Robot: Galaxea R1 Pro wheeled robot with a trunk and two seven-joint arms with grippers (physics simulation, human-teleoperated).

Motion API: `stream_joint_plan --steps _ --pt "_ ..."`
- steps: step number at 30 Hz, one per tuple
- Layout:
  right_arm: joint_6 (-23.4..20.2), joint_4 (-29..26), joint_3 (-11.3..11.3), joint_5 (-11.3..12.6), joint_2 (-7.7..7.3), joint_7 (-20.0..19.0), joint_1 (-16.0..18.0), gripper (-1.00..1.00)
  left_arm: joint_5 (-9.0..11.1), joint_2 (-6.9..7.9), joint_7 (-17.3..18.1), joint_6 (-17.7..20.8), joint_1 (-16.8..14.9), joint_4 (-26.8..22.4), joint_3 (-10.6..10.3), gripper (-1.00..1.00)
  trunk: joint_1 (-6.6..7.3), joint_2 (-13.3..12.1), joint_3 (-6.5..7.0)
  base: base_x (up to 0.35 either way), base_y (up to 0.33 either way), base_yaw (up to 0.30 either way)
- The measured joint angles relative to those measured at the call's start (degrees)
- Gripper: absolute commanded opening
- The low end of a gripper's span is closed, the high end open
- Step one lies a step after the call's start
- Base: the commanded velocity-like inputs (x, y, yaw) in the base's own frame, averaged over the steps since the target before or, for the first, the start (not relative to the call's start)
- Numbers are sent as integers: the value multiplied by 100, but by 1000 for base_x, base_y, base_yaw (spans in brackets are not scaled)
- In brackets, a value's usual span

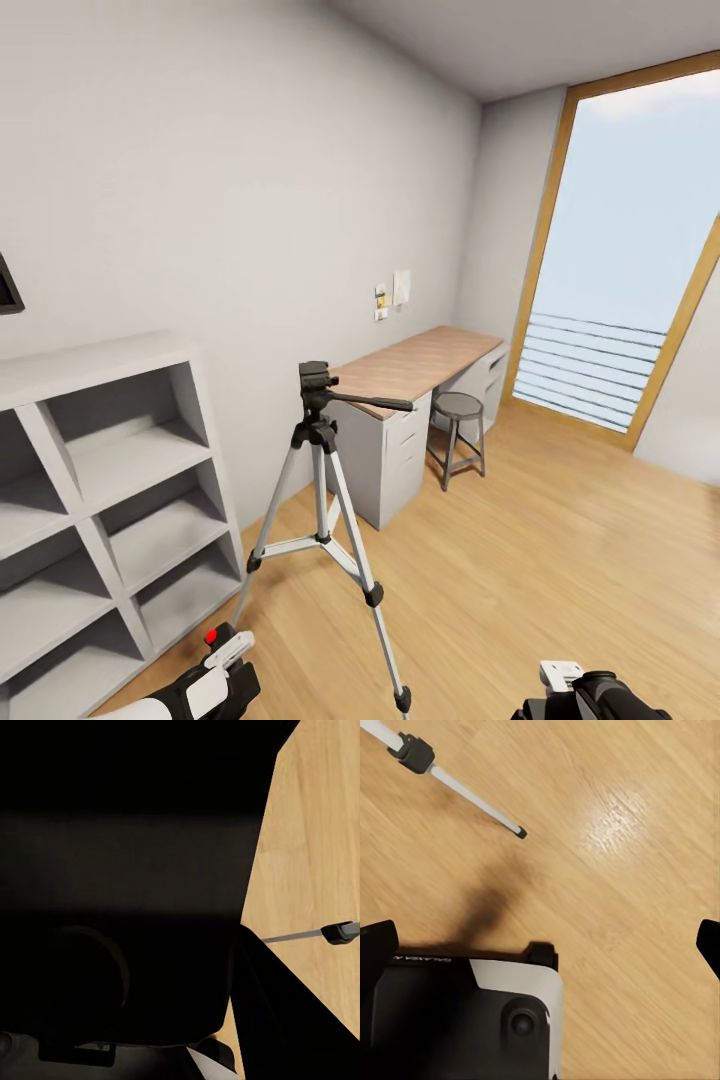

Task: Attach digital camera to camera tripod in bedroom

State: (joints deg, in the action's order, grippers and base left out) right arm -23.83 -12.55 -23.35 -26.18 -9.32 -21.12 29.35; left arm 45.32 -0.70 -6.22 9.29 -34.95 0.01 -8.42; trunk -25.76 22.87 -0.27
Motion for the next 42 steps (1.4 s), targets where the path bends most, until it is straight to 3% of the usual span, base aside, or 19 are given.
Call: stream_joint_plan --steps 27,42 --pt "116 2 1 -1 1 39 -3 100 1 1 1 0 4 0 -1 -100 1 -9 -172 0 0 170" --pt "133 -3 -38 71 -2 28 -3 100 0 0 5 0 4 0 1 -100 1 -9 -254 0 0 12"
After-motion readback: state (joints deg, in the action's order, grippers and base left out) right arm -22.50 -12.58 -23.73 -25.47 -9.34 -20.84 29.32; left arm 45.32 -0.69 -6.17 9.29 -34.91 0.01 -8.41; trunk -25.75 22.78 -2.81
